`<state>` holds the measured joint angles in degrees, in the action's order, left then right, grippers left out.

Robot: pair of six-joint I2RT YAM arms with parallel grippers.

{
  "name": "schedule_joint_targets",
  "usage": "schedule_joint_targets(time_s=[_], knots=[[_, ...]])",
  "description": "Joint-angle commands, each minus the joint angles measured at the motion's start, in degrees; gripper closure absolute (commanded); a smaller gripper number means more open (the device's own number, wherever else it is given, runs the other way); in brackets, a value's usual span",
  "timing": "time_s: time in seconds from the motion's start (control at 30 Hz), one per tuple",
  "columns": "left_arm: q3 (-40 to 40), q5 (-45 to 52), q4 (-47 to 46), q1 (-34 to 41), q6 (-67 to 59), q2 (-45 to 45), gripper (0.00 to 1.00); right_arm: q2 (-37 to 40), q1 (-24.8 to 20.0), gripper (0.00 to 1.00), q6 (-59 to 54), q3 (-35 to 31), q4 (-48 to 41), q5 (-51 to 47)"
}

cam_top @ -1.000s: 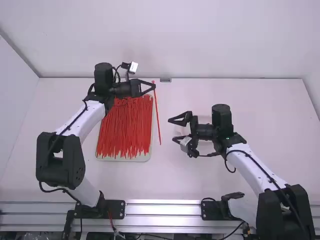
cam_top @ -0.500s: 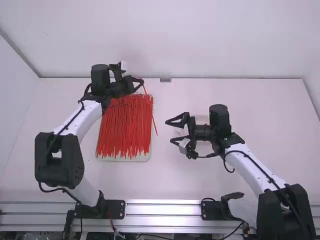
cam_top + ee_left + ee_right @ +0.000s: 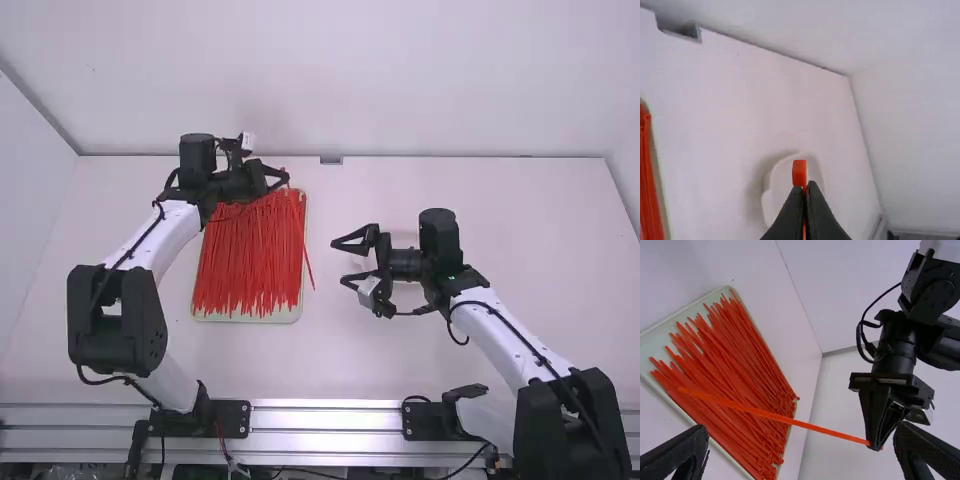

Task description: Fasten the cable tie

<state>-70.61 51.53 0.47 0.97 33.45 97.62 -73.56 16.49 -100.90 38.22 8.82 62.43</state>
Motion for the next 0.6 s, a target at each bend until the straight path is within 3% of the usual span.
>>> schedule_joint_targets(time_s=[0.0, 0.43, 0.57], knots=[[1.62, 4.76, 0.20, -0.13, -0.37, 0.11, 0.98, -0.28, 0.07, 0.01, -0.07, -0.44, -0.09, 0.57], [2.64, 4.35, 9.92, -0.13, 0.76, 0.11, 0.98, -0.28, -0.79, 0.01, -0.09, -0.44, -0.24, 0.76], [2.75, 11.96, 8.92, -0.11, 0.11, -1.90, 0.98, -0.28, 0.04, 0.01, -0.15, -0.44, -0.24, 0.72]])
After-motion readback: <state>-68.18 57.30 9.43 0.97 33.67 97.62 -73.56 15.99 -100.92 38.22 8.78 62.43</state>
